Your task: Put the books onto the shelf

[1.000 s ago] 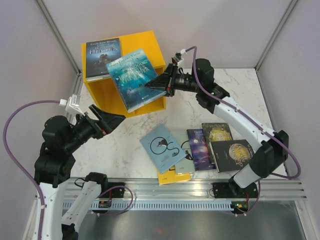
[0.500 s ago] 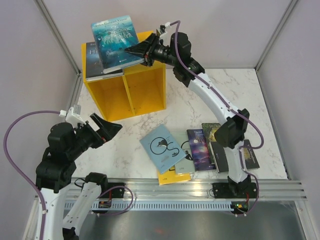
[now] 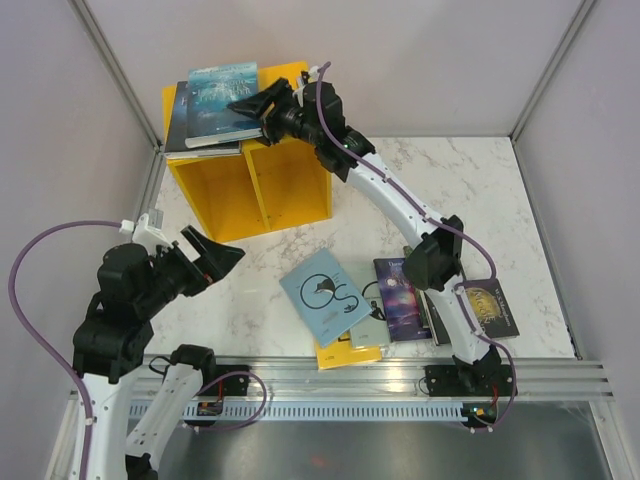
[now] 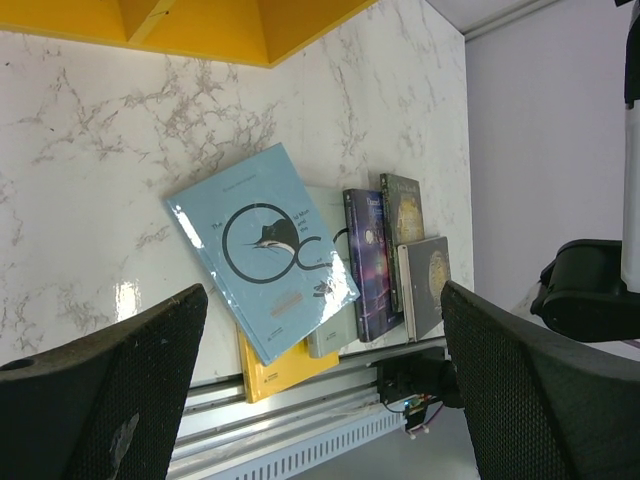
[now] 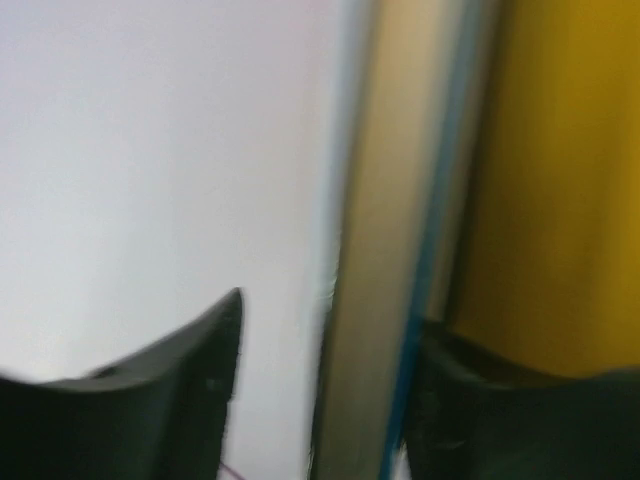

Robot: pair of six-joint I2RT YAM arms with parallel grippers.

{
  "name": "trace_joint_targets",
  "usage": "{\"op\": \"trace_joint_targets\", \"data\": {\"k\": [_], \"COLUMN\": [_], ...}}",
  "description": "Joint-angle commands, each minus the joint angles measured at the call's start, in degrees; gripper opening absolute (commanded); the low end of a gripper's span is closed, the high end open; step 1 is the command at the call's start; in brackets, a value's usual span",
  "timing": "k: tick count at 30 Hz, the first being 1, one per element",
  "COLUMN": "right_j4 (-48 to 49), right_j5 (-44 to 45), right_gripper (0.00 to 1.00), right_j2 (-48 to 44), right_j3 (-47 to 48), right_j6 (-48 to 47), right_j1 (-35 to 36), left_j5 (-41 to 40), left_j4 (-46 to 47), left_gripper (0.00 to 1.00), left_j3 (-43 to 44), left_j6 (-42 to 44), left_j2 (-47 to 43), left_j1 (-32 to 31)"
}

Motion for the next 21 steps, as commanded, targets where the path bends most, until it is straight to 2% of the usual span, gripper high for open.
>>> {"op": "trace_joint_targets", "data": {"k": [1,2,4,5,12,21], "right_j4": [4.8,4.3,3.5,3.1,-0.7,-5.1], "right_j5": [0.3,0.1,-0.4,-0.7,-3.3,-7.4], "right_gripper": [0.72,0.83,0.97,0.98,0.98,0.98], "right_j2": [-0.1,-0.5,-1.1,-1.9,-9.8,-10.5], "right_j3": [3.8,3.0,1.9,0.7,-10.7,-12.0], "right_j6": [-3.2,-4.0,-5.1,-5.9,-12.6,-16.5], "right_j1": [1.1,1.1,0.8,0.6,-5.1,-7.8], "left_j5": [-0.7,-0.7,-0.7,-0.7,-0.7,-0.7], "left_j4": [-0.2,-0.2,-0.2,-0.2,-0.2,-0.2], "left_gripper": [1.00,1.00,1.00,1.00,1.00,1.00], "left_j3": [-0.7,-0.8,-0.9,-0.9,-1.9,-2.4], "left_j6": [2.0,2.0,2.0,2.0,2.0,2.0], "left_j2": [1.2,1.3,1.7,1.8,1.2,1.1], "left_j1": [0.1,0.1,0.1,0.1,0.1,0.1]}}
